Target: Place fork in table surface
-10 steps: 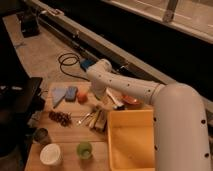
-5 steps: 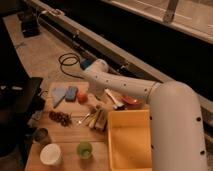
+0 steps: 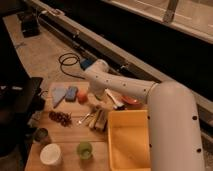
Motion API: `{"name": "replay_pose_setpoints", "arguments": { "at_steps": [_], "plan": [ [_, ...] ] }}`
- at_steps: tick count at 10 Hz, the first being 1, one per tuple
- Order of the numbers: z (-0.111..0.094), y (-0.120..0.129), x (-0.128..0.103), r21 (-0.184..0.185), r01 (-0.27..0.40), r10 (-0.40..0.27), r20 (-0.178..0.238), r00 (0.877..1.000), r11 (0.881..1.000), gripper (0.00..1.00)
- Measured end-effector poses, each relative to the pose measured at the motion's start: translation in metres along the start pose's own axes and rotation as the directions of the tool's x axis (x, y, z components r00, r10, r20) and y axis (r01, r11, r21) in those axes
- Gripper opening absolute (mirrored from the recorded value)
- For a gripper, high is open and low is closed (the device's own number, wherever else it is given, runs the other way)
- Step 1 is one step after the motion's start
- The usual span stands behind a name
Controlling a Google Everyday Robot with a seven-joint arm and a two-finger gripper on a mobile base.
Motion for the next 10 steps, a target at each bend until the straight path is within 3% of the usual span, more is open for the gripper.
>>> {"name": "replay_pose_setpoints", "arguments": {
  "at_steps": [5, 10],
  "plan": [
    [0.018, 0.0, -0.004, 0.024, -0.007, 0.005, 0.064, 0.998, 1.0, 0.8],
    [0.039, -0.008, -0.015, 0.007, 0.032, -0.032, 0.117, 0.993, 0.999, 0.8]
  ]
}}
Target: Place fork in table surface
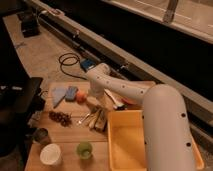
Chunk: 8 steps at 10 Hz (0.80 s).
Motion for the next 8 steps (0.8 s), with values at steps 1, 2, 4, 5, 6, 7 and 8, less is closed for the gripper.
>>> {"name": "replay_pose_setpoints", "arguments": {
  "at_steps": [1, 2, 4, 5, 6, 7, 8],
  "plan": [
    [0.002, -0.001, -0.001, -0.004, 0.004, -0.004, 0.005, 1.0, 1.0, 0.8],
    [0.005, 0.002, -0.002, -0.015, 0.004, -0.004, 0.012, 1.0, 1.0, 0.8],
    [0.01, 0.01, -0.002, -0.04, 0.0, 0.0, 0.019, 1.0, 0.999, 0.8],
    [0.014, 0.013, -0.004, -0.056, -0.001, 0.002, 0.023, 1.0, 0.998, 0.8],
    [0.016, 0.015, -0.004, -0.067, -0.002, 0.004, 0.026, 1.0, 0.998, 0.8],
    [0.016, 0.016, -0.003, -0.074, -0.004, 0.006, 0.026, 1.0, 0.997, 0.8],
    [0.017, 0.016, -0.003, -0.078, -0.004, 0.006, 0.026, 1.0, 0.997, 0.76]
  ]
}}
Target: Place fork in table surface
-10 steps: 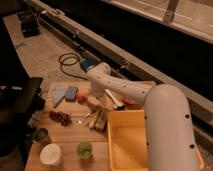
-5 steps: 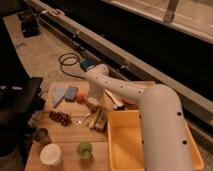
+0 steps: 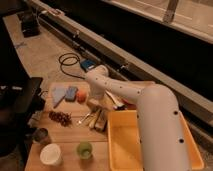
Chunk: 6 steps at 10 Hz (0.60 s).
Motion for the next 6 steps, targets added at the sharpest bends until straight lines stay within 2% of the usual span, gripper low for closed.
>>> {"name": "replay_pose_setpoints", "arguments": {
  "at_steps": [6],
  "plan": [
    [0.0005, -0.0049, -0.0002, 0.012, 0.028, -0.028, 0.001, 1.0, 1.0, 0.19]
  ]
}}
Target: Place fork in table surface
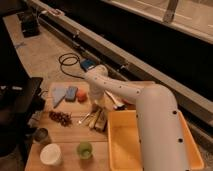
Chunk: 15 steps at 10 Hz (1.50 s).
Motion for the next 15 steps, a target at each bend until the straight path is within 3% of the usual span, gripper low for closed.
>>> {"name": "replay_pose_setpoints", "arguments": {
  "at_steps": [1, 2, 4, 7, 11, 15],
  "plan": [
    [-0.002, 0.0, 0.0, 0.001, 0.0, 0.0, 0.0, 1.0, 1.0, 0.07],
    [-0.003, 0.0, 0.0, 0.0, 0.001, -0.001, 0.001, 1.0, 1.0, 0.01],
    [-0.003, -0.002, -0.002, 0.001, 0.005, -0.005, 0.001, 1.0, 1.0, 0.0],
    [-0.023, -0.004, 0.0, 0.0, -0.016, 0.016, -0.075, 0.997, 1.0, 0.0],
    [-0.077, -0.023, 0.001, 0.061, -0.017, 0.028, -0.18, 0.983, 0.998, 0.0],
    [-0.117, -0.021, 0.017, 0.134, -0.059, 0.087, -0.216, 0.973, 0.989, 0.0]
  ]
}}
